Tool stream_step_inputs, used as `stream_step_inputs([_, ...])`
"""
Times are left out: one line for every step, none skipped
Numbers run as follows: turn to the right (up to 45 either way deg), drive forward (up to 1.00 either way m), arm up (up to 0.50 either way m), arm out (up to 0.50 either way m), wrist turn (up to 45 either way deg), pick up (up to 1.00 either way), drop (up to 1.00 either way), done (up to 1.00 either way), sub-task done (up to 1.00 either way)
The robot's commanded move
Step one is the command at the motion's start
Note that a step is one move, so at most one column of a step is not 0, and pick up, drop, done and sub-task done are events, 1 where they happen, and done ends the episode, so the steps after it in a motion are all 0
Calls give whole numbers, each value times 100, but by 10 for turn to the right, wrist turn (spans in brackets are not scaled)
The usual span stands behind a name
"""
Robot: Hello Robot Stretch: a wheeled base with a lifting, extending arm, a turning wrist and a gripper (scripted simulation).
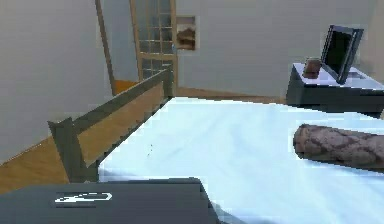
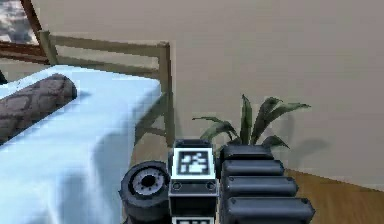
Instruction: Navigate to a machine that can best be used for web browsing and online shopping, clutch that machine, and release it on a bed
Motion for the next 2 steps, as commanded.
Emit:
stream_step_inputs([420,0,0,0,0,0,0,0,0])
stream_step_inputs([-450,0,0,0,0,0,0,0,0])
